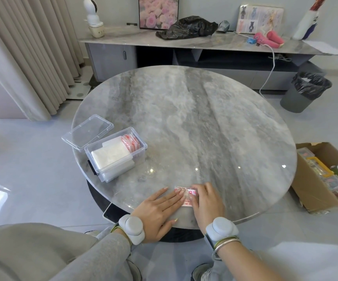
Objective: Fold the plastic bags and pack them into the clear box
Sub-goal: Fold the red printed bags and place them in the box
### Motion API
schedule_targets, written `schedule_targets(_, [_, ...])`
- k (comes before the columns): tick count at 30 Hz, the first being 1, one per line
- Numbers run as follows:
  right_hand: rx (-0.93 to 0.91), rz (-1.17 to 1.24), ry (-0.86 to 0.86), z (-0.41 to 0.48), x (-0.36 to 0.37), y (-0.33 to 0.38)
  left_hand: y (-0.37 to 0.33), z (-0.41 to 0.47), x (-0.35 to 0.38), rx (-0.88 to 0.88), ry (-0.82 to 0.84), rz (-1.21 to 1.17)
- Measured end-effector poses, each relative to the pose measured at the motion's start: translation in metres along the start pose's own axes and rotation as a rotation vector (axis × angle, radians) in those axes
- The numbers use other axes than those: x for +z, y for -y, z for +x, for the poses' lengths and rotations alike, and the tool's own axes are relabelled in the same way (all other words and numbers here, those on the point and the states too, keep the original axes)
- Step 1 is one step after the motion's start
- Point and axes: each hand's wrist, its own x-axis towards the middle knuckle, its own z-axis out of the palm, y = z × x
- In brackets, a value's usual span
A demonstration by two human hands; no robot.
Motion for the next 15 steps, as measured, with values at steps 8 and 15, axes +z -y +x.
schedule_targets(8, [0.735, 0.736, 0.179, 0.024, -0.022, 0.010, -0.001, 0.001, 0.005, -0.030, -0.039, -0.051])
schedule_targets(15, [1.023, 1.089, 0.246, 0.038, -0.038, 0.013, -0.003, 0.003, 0.004, -0.087, -0.086, -0.068])
